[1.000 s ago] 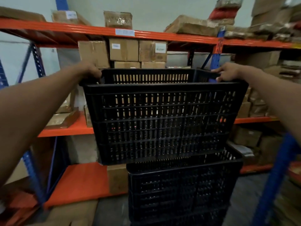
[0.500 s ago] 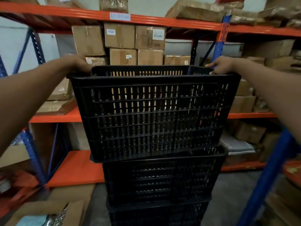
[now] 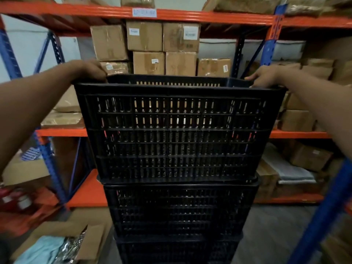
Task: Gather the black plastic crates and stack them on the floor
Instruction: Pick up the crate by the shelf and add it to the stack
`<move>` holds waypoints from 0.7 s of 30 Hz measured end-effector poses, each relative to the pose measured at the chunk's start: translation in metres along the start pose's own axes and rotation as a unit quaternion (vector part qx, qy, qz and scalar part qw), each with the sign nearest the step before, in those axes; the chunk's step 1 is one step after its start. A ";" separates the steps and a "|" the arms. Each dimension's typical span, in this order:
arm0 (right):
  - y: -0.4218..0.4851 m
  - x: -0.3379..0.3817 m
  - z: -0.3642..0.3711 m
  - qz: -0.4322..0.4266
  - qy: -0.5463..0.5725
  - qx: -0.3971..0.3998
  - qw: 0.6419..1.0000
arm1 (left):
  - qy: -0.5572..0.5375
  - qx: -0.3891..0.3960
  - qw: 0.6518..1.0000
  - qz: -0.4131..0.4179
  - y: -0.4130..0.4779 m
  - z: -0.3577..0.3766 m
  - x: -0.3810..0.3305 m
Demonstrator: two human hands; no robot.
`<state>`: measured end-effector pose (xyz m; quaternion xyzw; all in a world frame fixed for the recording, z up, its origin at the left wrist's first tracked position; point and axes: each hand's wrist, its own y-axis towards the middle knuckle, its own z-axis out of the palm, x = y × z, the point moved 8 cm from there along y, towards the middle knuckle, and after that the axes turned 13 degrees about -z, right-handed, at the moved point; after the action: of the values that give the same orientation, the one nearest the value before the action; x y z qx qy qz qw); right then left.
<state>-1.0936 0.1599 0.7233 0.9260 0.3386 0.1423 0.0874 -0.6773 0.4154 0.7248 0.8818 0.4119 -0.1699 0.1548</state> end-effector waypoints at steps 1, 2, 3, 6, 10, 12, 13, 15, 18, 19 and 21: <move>0.000 -0.003 -0.001 0.002 -0.001 0.001 1.000 | 0.003 0.005 1.000 -0.003 0.000 0.000 -0.001; -0.001 -0.005 0.000 0.004 -0.003 0.001 1.000 | 0.004 0.015 1.000 -0.006 -0.001 0.002 -0.003; -0.001 -0.006 0.000 0.004 -0.004 -0.001 1.000 | 0.007 0.027 1.000 -0.009 -0.002 0.003 -0.004; -0.005 -0.005 -0.002 0.005 -0.007 -0.009 1.000 | 0.018 0.055 0.998 -0.012 -0.007 0.004 -0.005; -0.007 -0.006 -0.003 0.005 -0.007 -0.017 1.000 | 0.015 0.061 0.998 -0.013 -0.009 0.004 -0.003; -0.009 -0.007 -0.004 0.006 -0.008 -0.026 1.000 | 0.018 0.058 0.998 -0.012 -0.009 0.005 -0.002; -0.010 -0.008 -0.004 0.009 -0.005 -0.031 0.999 | 0.017 0.060 0.998 -0.012 -0.009 0.006 -0.003; -0.011 -0.010 -0.004 0.011 -0.003 -0.041 0.999 | 0.019 0.066 0.997 -0.017 -0.010 0.007 -0.003; -0.011 -0.014 -0.003 0.016 0.000 -0.047 0.999 | 0.034 0.079 0.996 -0.035 -0.013 0.010 -0.002; -0.010 -0.015 -0.002 0.016 -0.001 -0.046 0.999 | 0.035 0.083 0.995 -0.041 -0.015 0.011 -0.001; -0.008 -0.015 0.002 0.018 0.001 -0.044 0.999 | 0.033 0.085 0.995 -0.044 -0.015 0.013 0.000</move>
<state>-1.1091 0.1561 0.7165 0.9271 0.3154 0.1592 0.1250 -0.6916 0.4194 0.7117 0.8778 0.4396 -0.1816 0.0578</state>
